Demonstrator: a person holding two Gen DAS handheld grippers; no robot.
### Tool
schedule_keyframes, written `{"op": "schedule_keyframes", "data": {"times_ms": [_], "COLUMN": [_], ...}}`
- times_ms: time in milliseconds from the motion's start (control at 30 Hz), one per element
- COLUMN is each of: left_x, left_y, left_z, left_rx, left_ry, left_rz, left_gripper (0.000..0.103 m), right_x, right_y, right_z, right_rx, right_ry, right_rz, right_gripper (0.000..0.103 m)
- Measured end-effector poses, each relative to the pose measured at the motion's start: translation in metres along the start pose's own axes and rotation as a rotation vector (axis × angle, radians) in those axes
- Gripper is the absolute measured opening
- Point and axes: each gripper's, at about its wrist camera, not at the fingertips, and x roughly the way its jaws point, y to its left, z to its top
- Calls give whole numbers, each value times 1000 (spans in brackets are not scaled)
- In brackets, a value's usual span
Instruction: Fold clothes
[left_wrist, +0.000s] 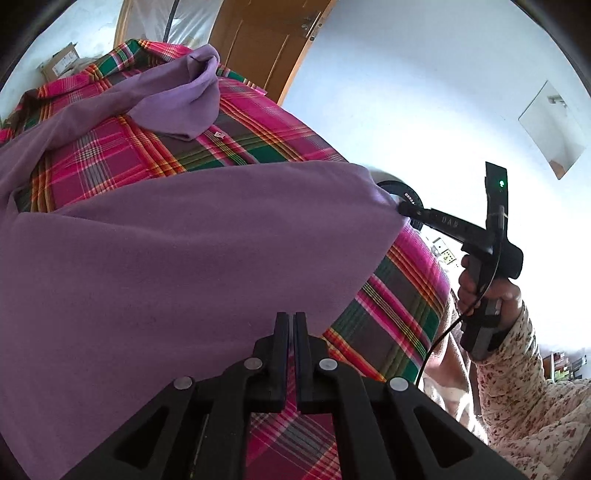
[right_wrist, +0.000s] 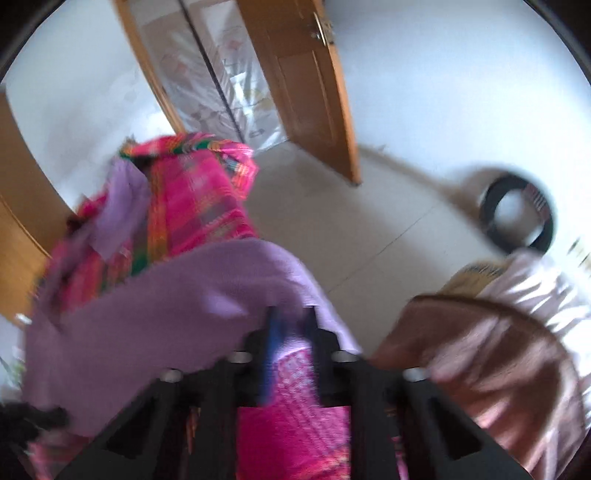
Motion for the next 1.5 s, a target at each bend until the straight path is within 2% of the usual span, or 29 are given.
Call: {"op": "schedule_keyframes", "data": {"times_ms": [200, 333, 467, 500, 633, 800, 833, 933, 1000, 1067, 1200, 1500], "left_x": [1, 6, 9, 10, 14, 21, 22, 23, 24, 24, 25, 25], "left_y": [14, 21, 22, 22, 23, 26, 27, 27, 28, 28, 28, 27], "left_z": [3, 6, 9, 10, 14, 17, 17, 19, 20, 20, 21, 21], "left_rx": [-31, -33, -38, -40, -43, -52, -54, -58, -62, -65, -66, -67], "left_ry": [9, 22, 29, 31, 43, 63, 67, 70, 70, 70, 71, 69], "left_rz": [-10, -17, -28, -31, -42, -49, -51, -58, -64, -67, -66, -66], "left_gripper": [1, 1, 2, 3, 4, 5, 5, 5, 5, 5, 5, 5], "right_x": [-3, 4, 27, 32, 56, 71, 70, 61, 57, 54, 42, 23], "right_y": [-13, -15, 1, 6, 22, 30, 32, 35, 37, 39, 41, 32], "right_z": [5, 17, 40, 45, 67, 70, 69, 59, 54, 50, 37, 21], "right_rx": [22, 18, -50, -67, -139, -232, -249, -341, -391, -419, -456, -414], "right_ry": [9, 28, 63, 72, 108, 135, 136, 128, 121, 116, 103, 118], "right_rz": [10, 47, 125, 145, 210, 188, 187, 154, 121, 103, 91, 146], "right_gripper": [0, 7, 28, 31, 32, 32, 32, 22, 7, 2, 1, 0]}}
